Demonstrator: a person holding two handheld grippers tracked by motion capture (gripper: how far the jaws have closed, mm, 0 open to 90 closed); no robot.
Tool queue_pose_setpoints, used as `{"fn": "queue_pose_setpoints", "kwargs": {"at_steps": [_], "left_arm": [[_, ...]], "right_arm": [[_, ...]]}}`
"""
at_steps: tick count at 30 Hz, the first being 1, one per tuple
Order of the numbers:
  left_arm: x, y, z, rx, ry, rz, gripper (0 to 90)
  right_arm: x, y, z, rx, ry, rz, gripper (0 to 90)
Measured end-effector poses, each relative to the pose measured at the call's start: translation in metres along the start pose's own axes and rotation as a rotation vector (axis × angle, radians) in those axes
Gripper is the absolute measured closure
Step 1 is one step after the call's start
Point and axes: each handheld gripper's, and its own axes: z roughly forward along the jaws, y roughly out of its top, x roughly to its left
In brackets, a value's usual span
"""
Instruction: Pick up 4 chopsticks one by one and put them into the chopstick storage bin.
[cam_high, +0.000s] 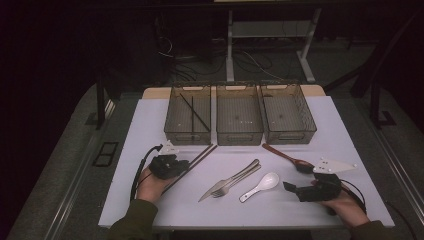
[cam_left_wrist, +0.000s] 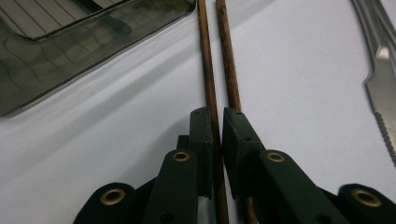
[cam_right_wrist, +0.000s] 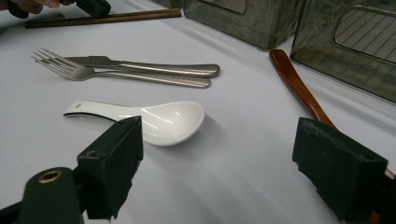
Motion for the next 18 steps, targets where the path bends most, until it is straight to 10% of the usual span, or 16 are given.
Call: {"fn": "queue_pose_setpoints", "kwargs": {"at_steps": [18], "left_arm": [[-0.0029,0.0010,0.0000,0.004,0.029,-0.033,84.0]], "right_arm": [[-0.0003,0.0000,-0.0001,0.000,-0.001,0.001,16.0]]}}
